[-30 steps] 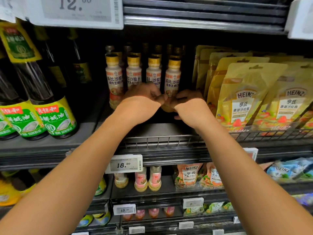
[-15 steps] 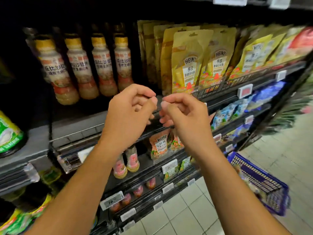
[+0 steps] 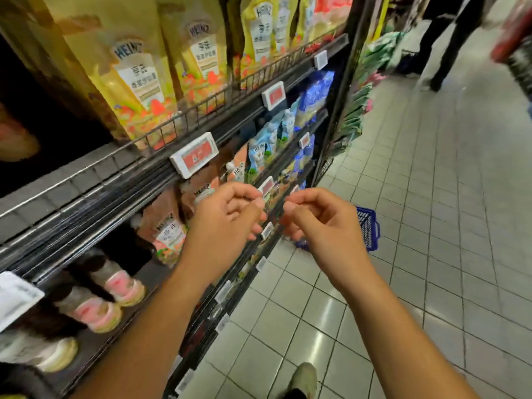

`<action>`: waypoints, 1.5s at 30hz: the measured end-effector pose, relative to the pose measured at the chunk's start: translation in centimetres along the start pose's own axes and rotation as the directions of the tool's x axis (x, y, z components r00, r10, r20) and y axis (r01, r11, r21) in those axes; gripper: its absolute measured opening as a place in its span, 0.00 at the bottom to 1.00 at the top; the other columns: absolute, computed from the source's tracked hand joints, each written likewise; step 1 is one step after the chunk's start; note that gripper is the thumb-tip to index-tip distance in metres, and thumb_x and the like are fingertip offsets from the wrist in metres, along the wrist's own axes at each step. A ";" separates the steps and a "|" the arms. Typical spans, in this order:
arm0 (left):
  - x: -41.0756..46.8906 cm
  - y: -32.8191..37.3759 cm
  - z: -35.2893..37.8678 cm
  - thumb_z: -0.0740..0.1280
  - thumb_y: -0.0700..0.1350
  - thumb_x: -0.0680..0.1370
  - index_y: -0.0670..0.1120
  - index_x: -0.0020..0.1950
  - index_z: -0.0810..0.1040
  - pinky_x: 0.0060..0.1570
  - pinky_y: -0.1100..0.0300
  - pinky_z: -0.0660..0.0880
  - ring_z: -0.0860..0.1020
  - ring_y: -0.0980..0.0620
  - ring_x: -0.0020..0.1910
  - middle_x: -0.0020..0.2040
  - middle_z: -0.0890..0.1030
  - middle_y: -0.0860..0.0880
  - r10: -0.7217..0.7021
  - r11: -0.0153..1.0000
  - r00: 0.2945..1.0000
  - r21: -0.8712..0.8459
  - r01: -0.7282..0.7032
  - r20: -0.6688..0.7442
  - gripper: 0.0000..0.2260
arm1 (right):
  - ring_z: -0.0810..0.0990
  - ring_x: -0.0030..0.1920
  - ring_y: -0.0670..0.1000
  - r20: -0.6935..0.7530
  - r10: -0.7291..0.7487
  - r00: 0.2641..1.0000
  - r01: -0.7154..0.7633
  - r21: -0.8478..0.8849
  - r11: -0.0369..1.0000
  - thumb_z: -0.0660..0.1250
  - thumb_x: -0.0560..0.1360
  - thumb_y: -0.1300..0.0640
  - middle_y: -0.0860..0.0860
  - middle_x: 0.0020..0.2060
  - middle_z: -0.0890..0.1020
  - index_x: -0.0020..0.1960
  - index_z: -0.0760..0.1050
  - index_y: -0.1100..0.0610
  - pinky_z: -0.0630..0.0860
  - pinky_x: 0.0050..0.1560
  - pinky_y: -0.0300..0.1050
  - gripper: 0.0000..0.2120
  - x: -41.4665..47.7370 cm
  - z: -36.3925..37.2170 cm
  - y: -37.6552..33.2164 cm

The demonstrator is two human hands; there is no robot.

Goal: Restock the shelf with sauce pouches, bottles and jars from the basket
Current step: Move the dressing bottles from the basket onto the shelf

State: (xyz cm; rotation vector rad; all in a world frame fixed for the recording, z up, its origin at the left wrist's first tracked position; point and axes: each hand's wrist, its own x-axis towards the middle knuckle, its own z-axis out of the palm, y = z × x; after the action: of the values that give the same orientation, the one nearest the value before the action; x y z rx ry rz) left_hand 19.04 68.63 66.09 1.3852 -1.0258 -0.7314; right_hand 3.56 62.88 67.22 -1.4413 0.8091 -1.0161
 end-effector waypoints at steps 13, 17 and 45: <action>8.7 -1.7 18.2 0.67 0.39 0.80 0.46 0.48 0.78 0.32 0.63 0.78 0.80 0.54 0.31 0.35 0.84 0.48 -0.108 0.991 0.942 -0.037 0.126 0.317 0.04 | 0.79 0.29 0.45 -0.377 0.095 0.921 -0.110 -0.020 0.994 0.69 0.76 0.67 0.49 0.30 0.81 0.45 0.78 0.63 0.74 0.29 0.36 0.03 3.5 -16.6 3.8; 11.1 -2.0 24.1 0.66 0.37 0.79 0.47 0.47 0.78 0.31 0.65 0.77 0.79 0.56 0.30 0.34 0.84 0.49 -0.151 0.983 0.918 -0.041 0.178 0.367 0.06 | 0.79 0.29 0.46 -0.438 0.141 0.888 -0.161 -0.009 0.987 0.69 0.76 0.68 0.52 0.30 0.81 0.44 0.78 0.61 0.74 0.30 0.37 0.03 4.9 -21.9 4.8; 38.1 -12.6 38.9 0.66 0.38 0.80 0.43 0.52 0.79 0.37 0.63 0.79 0.81 0.52 0.37 0.40 0.85 0.43 -0.353 0.933 0.839 0.088 0.349 0.415 0.04 | 0.80 0.30 0.41 -0.545 0.300 0.783 -0.345 0.021 0.938 0.68 0.77 0.65 0.48 0.32 0.84 0.45 0.79 0.57 0.75 0.31 0.33 0.05 29.8 -35.7 15.5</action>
State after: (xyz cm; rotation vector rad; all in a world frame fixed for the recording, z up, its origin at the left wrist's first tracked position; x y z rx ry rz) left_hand 1.76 16.50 55.49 1.4747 -1.1170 -1.3523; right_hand -16.57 19.75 55.62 -1.0224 1.4744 -1.1433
